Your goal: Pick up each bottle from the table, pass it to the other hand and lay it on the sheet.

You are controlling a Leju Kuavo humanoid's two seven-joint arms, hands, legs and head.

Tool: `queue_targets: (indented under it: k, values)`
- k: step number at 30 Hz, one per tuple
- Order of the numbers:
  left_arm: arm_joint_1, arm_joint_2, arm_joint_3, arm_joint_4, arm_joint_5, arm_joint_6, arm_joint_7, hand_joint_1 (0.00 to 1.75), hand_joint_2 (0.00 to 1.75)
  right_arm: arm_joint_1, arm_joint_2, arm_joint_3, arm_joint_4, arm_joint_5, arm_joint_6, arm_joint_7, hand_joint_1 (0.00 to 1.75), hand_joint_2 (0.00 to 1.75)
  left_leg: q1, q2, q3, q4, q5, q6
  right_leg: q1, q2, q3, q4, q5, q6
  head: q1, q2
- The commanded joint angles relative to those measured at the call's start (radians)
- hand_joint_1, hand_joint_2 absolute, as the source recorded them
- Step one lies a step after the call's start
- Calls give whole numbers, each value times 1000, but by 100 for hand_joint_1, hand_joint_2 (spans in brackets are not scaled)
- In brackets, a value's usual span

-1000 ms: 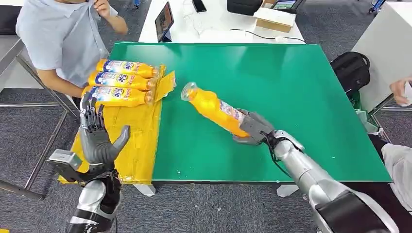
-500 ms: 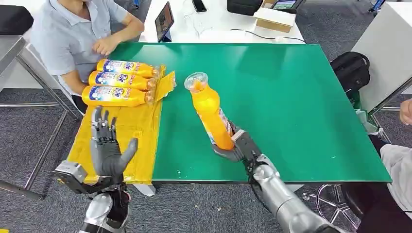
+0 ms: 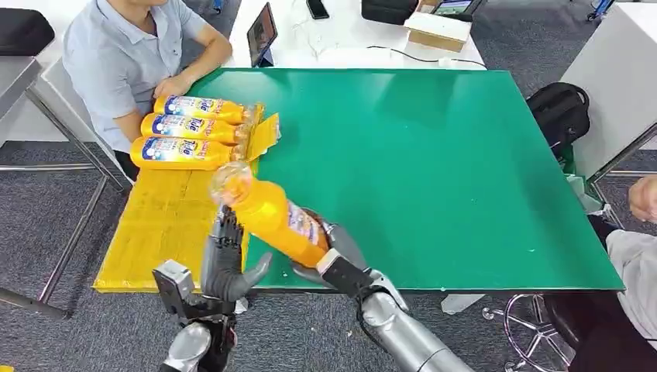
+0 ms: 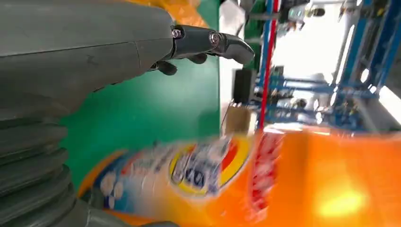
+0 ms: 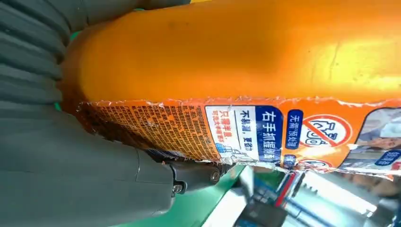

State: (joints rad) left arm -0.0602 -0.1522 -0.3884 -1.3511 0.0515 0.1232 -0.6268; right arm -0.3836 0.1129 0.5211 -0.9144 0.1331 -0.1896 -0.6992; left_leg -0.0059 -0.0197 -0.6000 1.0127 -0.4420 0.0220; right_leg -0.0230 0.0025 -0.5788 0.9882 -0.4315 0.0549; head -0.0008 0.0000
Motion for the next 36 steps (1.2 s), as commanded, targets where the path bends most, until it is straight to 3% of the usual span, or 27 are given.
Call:
queue_targets:
  k: [1,14,19,22,23,24,36]
  values:
    - [-72,11,-57,126,-31,1,8,0,175,-118,44,79,175,0,30,1,175,175,2,2,4,-1,-1,-2,2,0,4,-2,0,-3,1,0]
    - [-62,6,-49,8,-10,-70,-58,0,175,-198,116,120,414,109,8,1,175,175,2,3,4,1,-1,-2,3,1,4,-1,0,-3,0,0]
    - [-73,8,-46,27,-17,-68,-41,0,175,-193,123,140,430,139,-6,1,175,175,1,0,2,0,0,-1,1,0,2,0,0,-2,1,0]
    - [-108,9,-33,100,-47,-26,37,3,175,-172,130,169,427,196,-39,1,175,175,2,0,3,-1,-1,-2,2,-1,4,-1,-1,-3,0,0]
    - [-125,7,-27,139,-43,-26,55,108,175,-164,133,183,417,209,-39,1,175,175,2,0,3,0,-1,-2,2,-2,4,-1,-1,-3,0,0]
    - [-141,6,-22,171,-42,-27,55,175,175,-158,136,193,410,218,-41,1,175,175,2,0,5,-1,-1,-2,3,-2,6,-2,-1,-3,0,0]
    - [-187,47,-26,275,-49,-95,26,175,175,-188,136,241,352,163,32,1,175,175,0,1,1,0,0,-1,1,0,1,0,0,-2,1,0]
